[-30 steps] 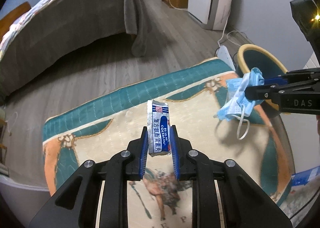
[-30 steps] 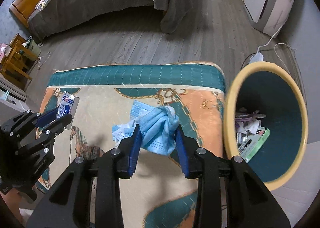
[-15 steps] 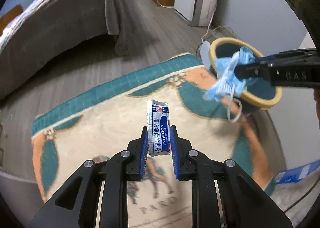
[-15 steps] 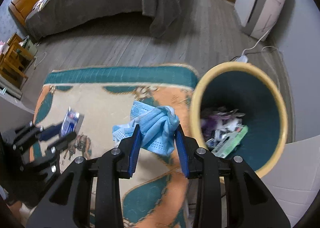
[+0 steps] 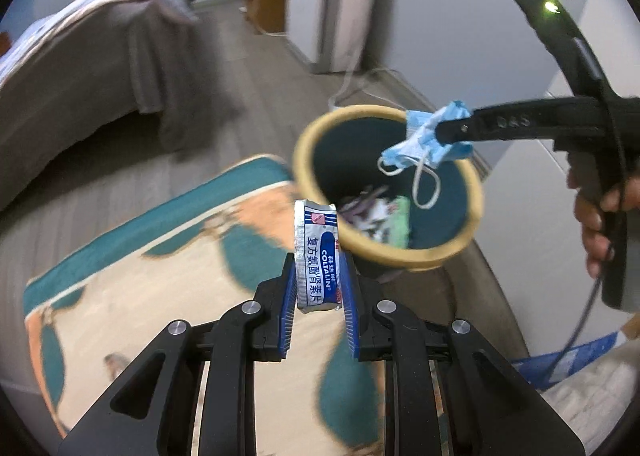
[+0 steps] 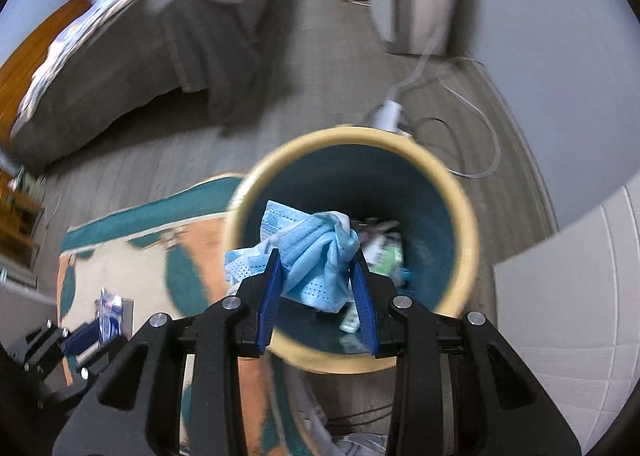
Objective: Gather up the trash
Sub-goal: 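Carry the mask and small box over the bin and open both tools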
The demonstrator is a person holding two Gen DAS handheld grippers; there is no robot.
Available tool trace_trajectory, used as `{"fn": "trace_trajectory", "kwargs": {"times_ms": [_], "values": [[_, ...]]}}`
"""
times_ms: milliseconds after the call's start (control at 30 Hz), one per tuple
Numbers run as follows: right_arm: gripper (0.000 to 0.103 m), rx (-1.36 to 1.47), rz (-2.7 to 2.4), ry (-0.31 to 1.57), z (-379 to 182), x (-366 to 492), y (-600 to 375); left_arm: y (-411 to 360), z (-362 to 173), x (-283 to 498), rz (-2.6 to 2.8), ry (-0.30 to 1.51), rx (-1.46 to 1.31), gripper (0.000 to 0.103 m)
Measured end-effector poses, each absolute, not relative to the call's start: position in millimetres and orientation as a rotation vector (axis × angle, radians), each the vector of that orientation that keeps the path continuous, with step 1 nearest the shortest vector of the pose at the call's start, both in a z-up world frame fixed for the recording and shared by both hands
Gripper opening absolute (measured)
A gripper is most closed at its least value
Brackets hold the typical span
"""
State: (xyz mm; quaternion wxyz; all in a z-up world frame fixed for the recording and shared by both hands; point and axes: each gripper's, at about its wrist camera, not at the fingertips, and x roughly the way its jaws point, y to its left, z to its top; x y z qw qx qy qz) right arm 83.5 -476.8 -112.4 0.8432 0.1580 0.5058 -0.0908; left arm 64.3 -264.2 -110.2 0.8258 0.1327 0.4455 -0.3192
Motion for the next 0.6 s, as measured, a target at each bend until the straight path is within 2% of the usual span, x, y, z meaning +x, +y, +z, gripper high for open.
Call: {"fn": "trace_trajectory", "kwargs": {"times_ms": [233, 600], "values": [[0.034, 0.377, -0.273, 1.092, -129, 79, -508, -324, -122, 60, -0.778, 0.967, 0.37, 0.022], [0.034, 0.315, -0.331, 1.049, -131, 85, -508, -353, -134, 102, -0.75, 1.001, 0.375, 0.022]]}}
